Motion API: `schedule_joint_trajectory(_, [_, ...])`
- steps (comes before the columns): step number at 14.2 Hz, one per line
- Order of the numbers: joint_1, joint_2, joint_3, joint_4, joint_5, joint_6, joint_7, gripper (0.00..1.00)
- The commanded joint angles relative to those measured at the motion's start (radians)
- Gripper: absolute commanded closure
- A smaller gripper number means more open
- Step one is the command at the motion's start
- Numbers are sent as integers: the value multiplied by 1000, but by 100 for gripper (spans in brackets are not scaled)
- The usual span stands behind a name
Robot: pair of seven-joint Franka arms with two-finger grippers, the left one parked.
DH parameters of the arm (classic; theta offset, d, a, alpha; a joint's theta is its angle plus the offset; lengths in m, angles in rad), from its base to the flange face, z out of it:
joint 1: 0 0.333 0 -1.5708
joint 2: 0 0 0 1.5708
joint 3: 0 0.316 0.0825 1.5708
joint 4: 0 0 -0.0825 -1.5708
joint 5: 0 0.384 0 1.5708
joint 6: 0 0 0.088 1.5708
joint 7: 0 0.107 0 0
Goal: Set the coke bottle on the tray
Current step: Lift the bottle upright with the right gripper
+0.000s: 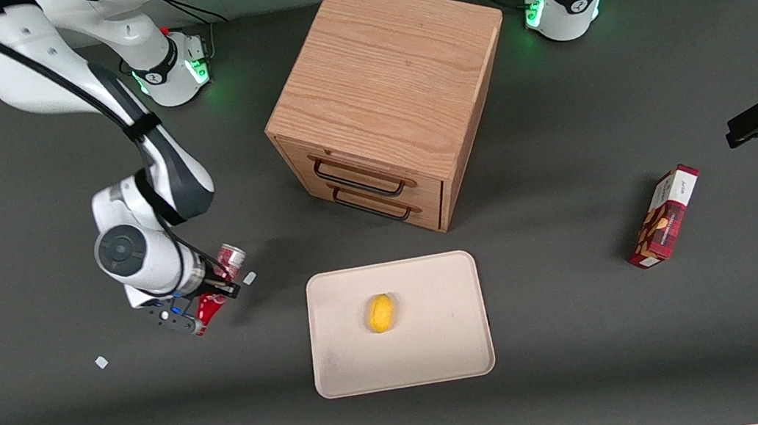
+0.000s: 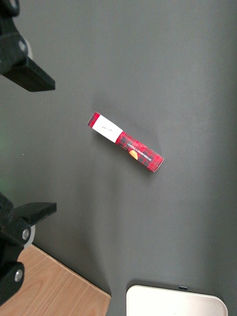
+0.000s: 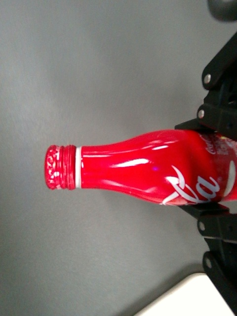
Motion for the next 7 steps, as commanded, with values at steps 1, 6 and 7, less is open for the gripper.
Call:
schedule_joint_trajectory(1, [-105, -153, 74, 7, 65, -165, -93, 100])
schedule_joint_trajectory(6, [-151, -228, 97, 181, 68, -478, -156, 100])
schedule_joint_trajectory(7, [-153, -222, 97, 218, 68, -503, -156, 100])
